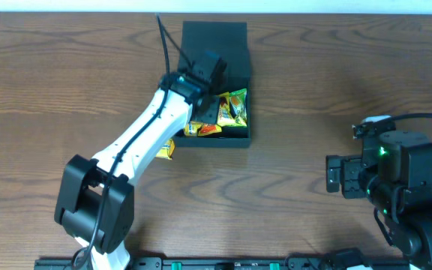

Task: Pack container
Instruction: 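Withdraw the left gripper and move to the last Le-mond packet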

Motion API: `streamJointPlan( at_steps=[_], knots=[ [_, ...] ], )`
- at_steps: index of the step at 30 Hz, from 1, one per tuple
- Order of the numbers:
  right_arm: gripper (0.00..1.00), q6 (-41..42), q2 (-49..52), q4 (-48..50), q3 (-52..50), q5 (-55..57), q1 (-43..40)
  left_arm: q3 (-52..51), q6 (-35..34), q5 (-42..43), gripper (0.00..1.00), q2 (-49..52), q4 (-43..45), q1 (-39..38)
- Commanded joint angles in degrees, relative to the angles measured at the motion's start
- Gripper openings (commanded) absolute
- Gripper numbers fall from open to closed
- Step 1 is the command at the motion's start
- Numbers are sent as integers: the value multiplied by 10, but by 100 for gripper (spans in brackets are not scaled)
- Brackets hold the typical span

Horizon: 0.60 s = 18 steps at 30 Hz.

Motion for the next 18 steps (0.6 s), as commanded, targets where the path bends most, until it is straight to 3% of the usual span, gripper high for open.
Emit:
streamJointPlan(
  at_steps=[1, 7, 9, 12, 15, 18],
  knots=[
    [99, -9, -2, 0, -1, 6, 0, 72, 50, -8, 63, 3, -20, 1],
    [99, -9, -2, 0, -1, 6, 0, 151, 122, -109, 48, -14, -136, 18],
    [99, -9, -2, 0, -1, 6, 0, 151, 116, -102, 43, -31, -147, 32],
    [99, -9, -2, 0, -1, 6, 0, 151, 97, -93, 43, -55, -150, 57],
    [99, -9, -2, 0, -1, 6, 0, 150, 93, -10, 41, -82, -160, 106],
    [99, -9, -2, 0, -1, 6, 0, 134, 73, 20, 32, -93, -189, 149]
  ],
)
